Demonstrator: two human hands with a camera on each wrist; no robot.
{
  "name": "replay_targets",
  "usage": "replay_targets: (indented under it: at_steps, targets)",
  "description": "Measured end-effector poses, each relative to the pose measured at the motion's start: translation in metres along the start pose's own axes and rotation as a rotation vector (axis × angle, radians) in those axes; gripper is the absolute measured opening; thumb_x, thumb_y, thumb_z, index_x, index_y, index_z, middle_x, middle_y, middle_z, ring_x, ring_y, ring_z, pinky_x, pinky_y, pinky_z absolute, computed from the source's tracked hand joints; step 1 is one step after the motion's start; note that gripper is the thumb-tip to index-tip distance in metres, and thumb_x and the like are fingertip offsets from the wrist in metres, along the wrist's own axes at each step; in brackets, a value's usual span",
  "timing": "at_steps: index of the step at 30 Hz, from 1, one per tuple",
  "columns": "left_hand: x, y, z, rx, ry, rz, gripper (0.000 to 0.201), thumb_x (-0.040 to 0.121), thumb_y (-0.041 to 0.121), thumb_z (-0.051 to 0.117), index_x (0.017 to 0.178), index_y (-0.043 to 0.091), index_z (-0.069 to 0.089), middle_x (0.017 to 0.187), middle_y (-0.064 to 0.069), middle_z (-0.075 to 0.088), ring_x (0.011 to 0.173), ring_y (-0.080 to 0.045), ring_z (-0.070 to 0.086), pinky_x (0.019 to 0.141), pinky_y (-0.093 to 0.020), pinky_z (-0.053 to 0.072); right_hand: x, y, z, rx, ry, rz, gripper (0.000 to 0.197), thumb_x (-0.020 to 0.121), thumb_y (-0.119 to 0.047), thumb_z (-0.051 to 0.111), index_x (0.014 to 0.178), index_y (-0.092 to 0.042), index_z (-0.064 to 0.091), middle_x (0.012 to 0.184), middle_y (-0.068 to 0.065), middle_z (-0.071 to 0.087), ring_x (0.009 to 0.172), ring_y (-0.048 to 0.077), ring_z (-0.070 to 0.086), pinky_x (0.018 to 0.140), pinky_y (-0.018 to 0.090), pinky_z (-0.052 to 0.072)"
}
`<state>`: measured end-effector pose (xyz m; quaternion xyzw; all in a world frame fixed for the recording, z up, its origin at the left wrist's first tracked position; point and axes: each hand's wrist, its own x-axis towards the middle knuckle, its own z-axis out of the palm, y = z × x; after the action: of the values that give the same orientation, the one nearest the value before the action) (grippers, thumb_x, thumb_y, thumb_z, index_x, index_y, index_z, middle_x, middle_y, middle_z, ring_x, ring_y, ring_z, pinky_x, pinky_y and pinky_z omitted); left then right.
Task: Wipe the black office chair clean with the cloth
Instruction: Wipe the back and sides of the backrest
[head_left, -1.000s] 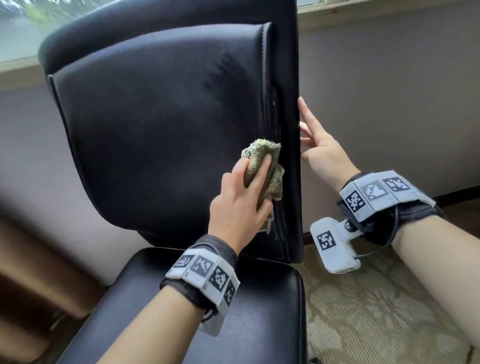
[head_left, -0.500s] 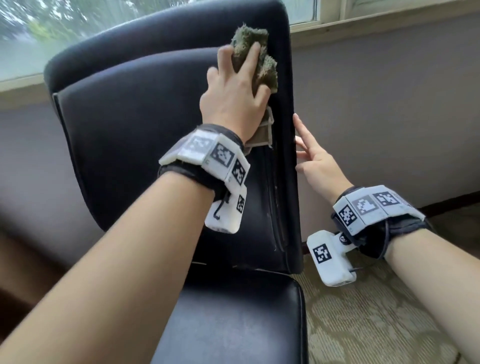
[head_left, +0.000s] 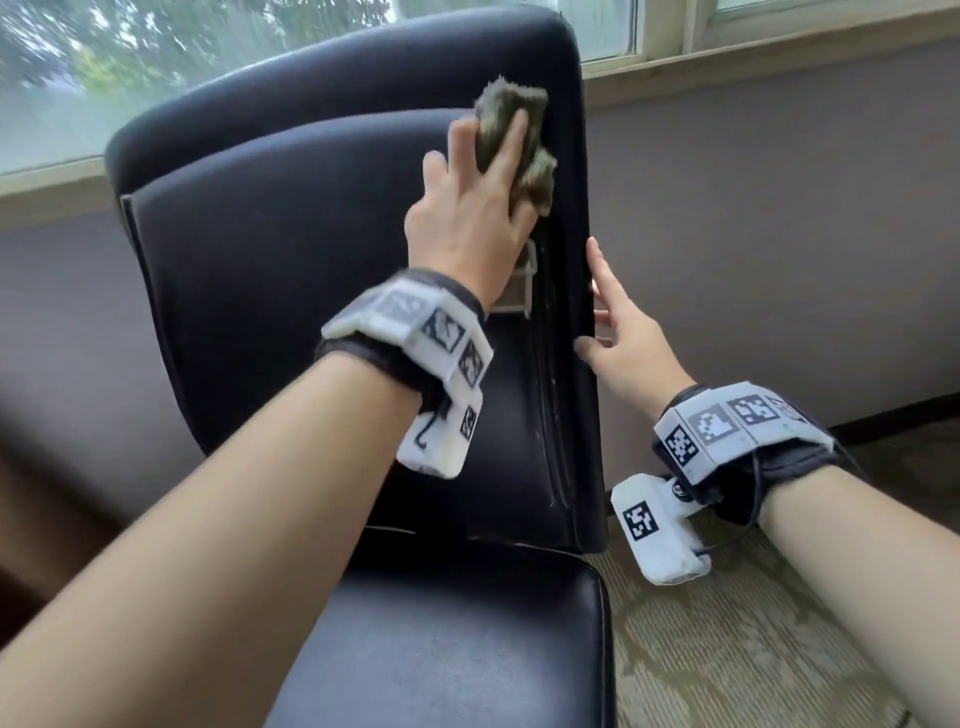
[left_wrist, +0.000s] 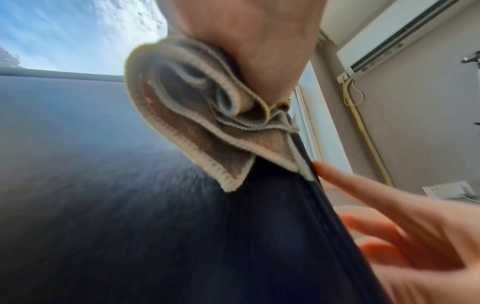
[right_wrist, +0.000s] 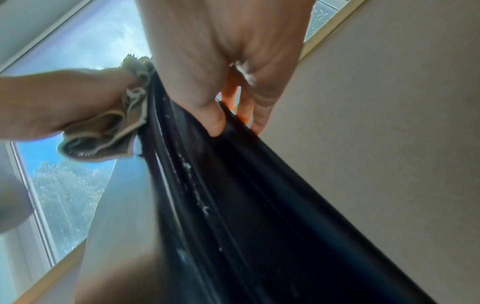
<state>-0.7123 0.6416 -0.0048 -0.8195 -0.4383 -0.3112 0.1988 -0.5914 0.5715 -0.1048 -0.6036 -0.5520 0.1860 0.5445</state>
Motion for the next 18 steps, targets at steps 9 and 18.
replay_targets:
  at_steps: [9, 18]
  targets:
    - [-0.020, -0.002, 0.008, -0.134, 0.046, -0.002, 0.059, 0.093, 0.038, 0.042, 0.147, 0.033, 0.021, 0.144, -0.005, 0.024, 0.118, -0.026, 0.034, 0.073, -0.033, 0.040, 0.000, 0.003, 0.004, -0.017, -0.031, -0.053, 0.079, 0.093, -0.003, 0.046, 0.146, -0.040, 0.001, 0.131, -0.011, 0.039, 0.123, 0.013, 0.043, 0.110, 0.036, 0.031]
    - [-0.025, 0.003, 0.016, 0.000, -0.018, -0.048, 0.060, 0.097, 0.039, 0.037, 0.148, 0.040, 0.007, 0.147, -0.005, 0.018, 0.119, -0.027, 0.033, 0.067, -0.030, 0.036, 0.002, 0.002, 0.006, 0.037, -0.054, -0.040, 0.072, 0.096, -0.005, 0.040, 0.146, -0.040, 0.001, 0.128, -0.009, 0.038, 0.108, 0.007, 0.044, 0.109, 0.028, 0.030]
